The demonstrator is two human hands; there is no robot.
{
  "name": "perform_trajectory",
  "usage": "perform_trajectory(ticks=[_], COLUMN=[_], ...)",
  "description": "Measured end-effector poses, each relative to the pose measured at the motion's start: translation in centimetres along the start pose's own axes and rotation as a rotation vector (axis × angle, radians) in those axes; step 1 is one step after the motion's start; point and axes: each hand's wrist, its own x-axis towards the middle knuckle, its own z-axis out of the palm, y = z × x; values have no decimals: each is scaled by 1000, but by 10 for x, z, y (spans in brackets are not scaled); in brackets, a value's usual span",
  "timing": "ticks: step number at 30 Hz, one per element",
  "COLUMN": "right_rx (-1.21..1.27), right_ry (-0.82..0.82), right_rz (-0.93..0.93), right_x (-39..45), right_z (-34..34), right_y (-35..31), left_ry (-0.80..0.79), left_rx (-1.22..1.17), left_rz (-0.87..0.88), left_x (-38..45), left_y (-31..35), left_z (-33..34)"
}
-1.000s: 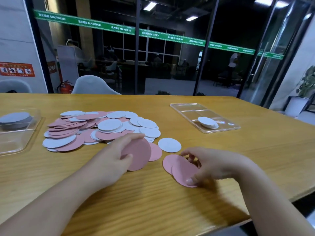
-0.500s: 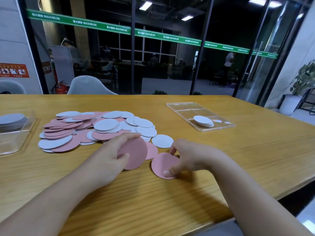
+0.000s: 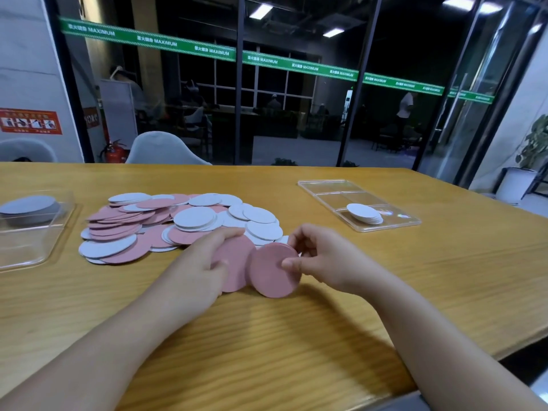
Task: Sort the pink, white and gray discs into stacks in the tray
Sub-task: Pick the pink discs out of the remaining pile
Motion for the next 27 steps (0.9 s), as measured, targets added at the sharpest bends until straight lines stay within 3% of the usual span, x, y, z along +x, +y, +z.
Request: perform_trajectory(ticks=[4,8,14,20,27], right_rx=[38,66,-452,-446,-257], right_ry=[30,29,-48,-69,94], right_rz=[-44,-16,105,170,92], right_x=[14,30,40,40,29], right_z=[21,33,26,32,24], right_y=[-11,-14,-6,-5,-1], left_ry=[-28,0,140,246,325], left_rx=[-124,37,63,36,-80], left_rz=[29,24,-53,-130,-162], left_x=[2,3,8,14,13], left_y=[0,-7,-13,-18,-13], left_z=[3,2,-11,-18,-18])
